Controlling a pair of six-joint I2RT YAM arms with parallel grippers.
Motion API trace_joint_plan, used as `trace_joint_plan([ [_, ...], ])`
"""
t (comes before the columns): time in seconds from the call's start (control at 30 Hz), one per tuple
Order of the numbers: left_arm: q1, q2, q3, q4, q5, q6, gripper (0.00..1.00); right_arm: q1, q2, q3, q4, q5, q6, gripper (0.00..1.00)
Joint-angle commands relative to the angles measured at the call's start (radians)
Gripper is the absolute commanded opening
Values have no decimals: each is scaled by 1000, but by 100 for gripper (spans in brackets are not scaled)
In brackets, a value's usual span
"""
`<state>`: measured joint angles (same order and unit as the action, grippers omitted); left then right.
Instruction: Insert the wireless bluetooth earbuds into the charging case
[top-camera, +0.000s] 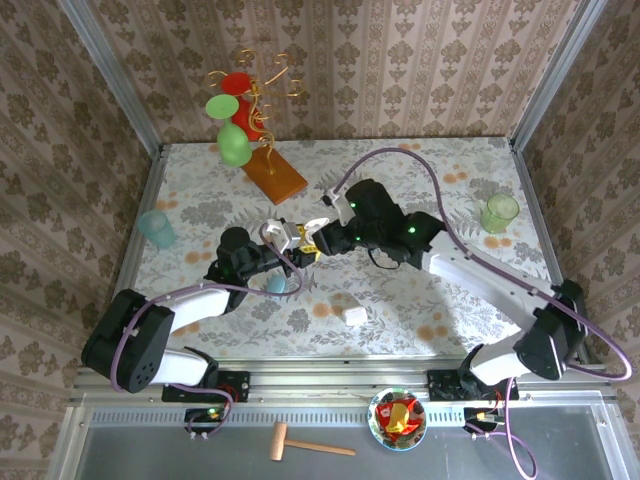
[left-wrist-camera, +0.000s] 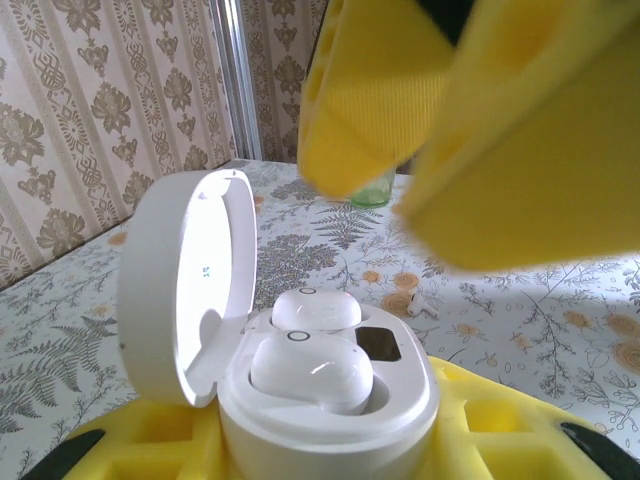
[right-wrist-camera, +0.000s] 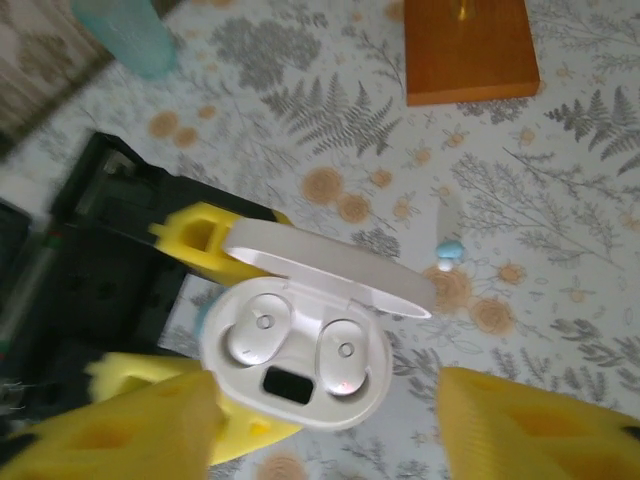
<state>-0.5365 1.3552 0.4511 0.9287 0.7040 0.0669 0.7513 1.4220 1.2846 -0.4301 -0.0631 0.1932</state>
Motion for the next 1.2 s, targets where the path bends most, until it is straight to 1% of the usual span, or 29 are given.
trace_joint_plan([
  [0.0,-5,1,3,38,31,26,14,-45,-70,-12,69,-113,88,72],
  [0.07,-5,-2,-7,48,32,50,14,-66,-54,11,71,-147,143,82],
  [0.1,-5,-5,-10,48,34,58,14,-74,-38,33,58,-149,169,85],
  [0.2,-5,-14,-11,48,52,72,14,-90,48,122,-7,-142,238,90],
  [0.37,-5,-28,-9,35,51,75,14,-95,157,225,-101,-140,261,94],
  [0.5,-4,-44,-15,18,26,67,14,-95,197,238,-163,-120,256,95],
  [0.67,-5,-45,-12,24,-7,36,14,-95,167,181,-152,-109,266,95],
  [0.8,-5,-40,-3,21,-41,24,14,-99,105,114,-99,-135,289,95],
  [0.87,-5,-35,1,27,-43,21,14,-112,69,72,-41,-170,321,96],
  [0.93,-5,-32,1,51,-42,9,14,-148,27,-2,59,-260,395,96],
  [1.07,-5,-14,-3,155,-54,-61,14,-242,-23,-219,452,-498,676,96],
  [1.17,-5,1,-2,230,-93,-112,14,-281,-24,-359,805,-614,930,96],
])
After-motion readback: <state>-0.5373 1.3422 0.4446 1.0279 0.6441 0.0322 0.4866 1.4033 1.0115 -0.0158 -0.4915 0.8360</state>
